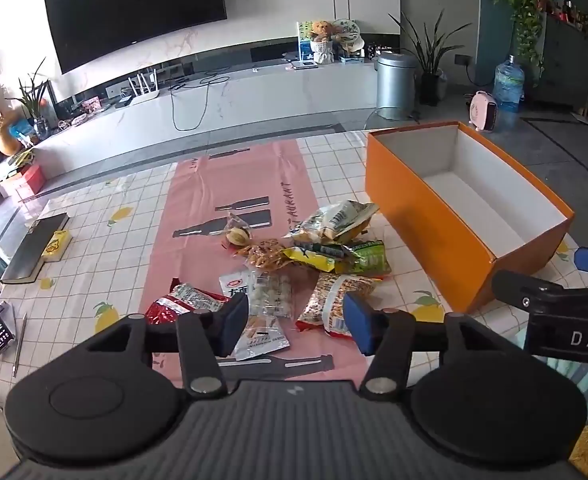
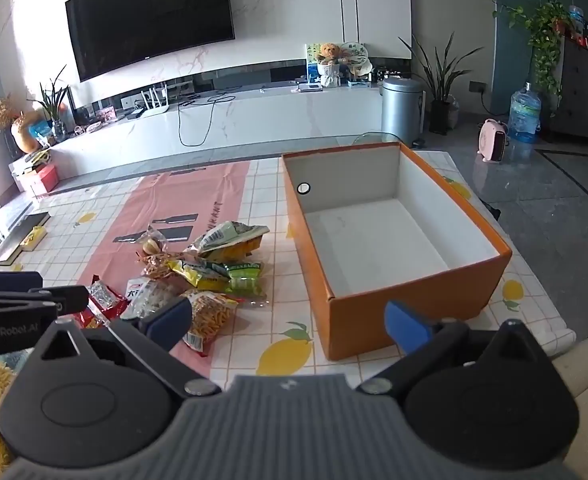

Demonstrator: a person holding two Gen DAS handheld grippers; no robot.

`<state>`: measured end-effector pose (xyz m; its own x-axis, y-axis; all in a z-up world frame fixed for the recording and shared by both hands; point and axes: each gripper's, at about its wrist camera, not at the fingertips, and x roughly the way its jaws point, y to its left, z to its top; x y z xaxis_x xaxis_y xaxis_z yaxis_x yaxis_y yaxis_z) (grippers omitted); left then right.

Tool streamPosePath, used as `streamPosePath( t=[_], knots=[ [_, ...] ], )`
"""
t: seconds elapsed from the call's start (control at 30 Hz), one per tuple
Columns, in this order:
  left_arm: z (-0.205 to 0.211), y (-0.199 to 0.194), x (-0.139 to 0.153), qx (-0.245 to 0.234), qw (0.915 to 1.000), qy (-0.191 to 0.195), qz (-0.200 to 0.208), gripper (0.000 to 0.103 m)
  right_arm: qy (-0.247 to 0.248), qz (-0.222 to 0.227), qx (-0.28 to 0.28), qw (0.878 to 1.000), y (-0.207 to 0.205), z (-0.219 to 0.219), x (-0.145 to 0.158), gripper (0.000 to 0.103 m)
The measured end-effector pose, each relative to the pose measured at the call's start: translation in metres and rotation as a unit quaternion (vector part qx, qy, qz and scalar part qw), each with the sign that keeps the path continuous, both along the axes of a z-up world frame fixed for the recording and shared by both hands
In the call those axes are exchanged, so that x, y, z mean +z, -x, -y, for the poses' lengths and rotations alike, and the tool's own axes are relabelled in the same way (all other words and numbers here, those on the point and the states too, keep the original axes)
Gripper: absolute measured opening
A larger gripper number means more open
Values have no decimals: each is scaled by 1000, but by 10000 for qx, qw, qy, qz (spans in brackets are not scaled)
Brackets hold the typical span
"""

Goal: Organize snacks

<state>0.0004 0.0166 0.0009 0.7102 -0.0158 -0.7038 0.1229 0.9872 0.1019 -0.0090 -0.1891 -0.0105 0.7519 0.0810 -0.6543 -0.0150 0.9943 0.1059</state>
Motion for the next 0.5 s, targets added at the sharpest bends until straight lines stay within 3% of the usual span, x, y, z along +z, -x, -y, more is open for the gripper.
streamPosePath(
  t=[0.5],
  knots=[
    [-35, -3, -2, 81, 9997, 226, -86, 67, 261, -61, -128, 9996, -11, -26, 0, 99]
  ],
)
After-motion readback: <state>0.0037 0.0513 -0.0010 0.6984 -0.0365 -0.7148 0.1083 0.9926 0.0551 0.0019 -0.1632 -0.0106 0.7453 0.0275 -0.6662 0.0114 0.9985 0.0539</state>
